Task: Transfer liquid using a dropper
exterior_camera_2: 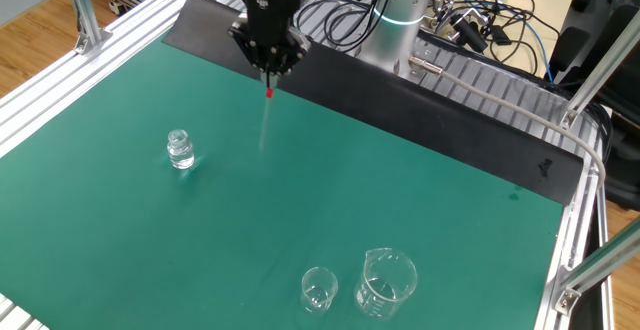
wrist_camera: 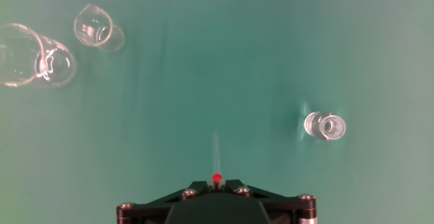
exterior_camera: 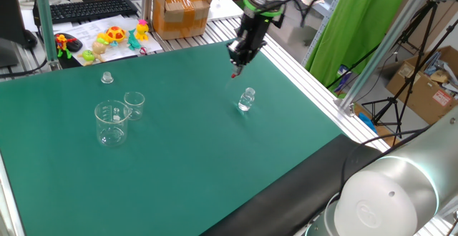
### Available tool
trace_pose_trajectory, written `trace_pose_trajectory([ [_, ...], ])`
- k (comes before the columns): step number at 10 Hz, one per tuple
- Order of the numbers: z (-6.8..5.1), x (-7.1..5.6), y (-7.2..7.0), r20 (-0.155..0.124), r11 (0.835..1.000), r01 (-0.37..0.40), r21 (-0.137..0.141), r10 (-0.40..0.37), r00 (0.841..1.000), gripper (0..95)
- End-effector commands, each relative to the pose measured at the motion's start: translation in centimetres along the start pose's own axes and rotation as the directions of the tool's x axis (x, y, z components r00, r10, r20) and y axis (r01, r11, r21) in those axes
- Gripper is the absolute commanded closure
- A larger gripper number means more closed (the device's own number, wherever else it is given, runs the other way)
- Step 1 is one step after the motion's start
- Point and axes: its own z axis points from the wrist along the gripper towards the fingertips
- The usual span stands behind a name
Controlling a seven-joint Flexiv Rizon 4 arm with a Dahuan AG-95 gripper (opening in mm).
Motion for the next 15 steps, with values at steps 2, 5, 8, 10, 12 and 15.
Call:
trace_pose_trajectory([
  [2,0.0,-1.1,2.3,-0.015,0.998,-0.055,-0.003,0.055,0.998,95.0],
  [5,0.2,-1.9,4.4,-0.017,0.995,-0.098,0.0,0.098,0.995,95.0],
  [8,-0.2,-2.3,6.4,-0.022,0.99,-0.138,0.002,0.138,0.99,95.0],
  [10,-0.7,-2.5,7.8,-0.025,0.985,-0.171,0.005,0.171,0.985,95.0],
  [12,-1.0,-2.6,9.1,-0.025,0.977,-0.211,0.001,0.211,0.977,95.0],
  [15,-1.6,-2.6,10.8,-0.024,0.97,-0.245,0.004,0.245,0.969,95.0],
])
